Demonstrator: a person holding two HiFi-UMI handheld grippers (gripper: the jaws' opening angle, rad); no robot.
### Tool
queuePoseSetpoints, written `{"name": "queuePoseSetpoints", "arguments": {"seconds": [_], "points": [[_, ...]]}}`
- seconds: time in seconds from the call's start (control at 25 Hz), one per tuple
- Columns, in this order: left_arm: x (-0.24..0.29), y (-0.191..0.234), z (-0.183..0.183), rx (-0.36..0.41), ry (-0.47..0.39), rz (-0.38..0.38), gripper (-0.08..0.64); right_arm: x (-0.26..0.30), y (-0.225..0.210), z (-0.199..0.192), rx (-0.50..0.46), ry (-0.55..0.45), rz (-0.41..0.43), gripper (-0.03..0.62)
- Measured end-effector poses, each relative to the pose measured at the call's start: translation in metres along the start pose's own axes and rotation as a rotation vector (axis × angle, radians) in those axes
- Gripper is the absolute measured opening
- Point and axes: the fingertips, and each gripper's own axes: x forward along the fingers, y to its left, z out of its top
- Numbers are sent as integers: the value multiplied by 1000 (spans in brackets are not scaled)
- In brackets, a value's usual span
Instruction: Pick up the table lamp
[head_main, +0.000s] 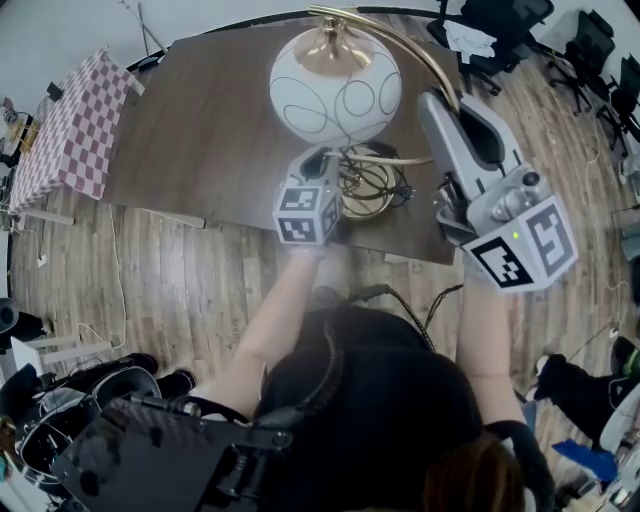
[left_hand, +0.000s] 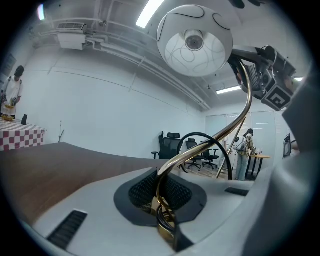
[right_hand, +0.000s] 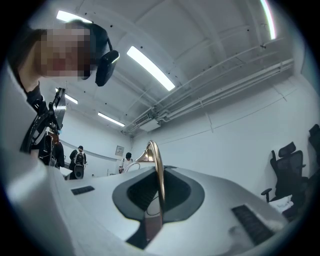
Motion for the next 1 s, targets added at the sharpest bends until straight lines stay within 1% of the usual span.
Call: {"name": "queuePoseSetpoints", "arguments": {"seconds": [0.72,1.0], "points": [[-1,2,-4,-5,16,0,15,2,3,-4,-9,18,-8,14],[-2,-3,-8,-15,17,-11,15,-1,4,-7,-19,30,-22,14]]}}
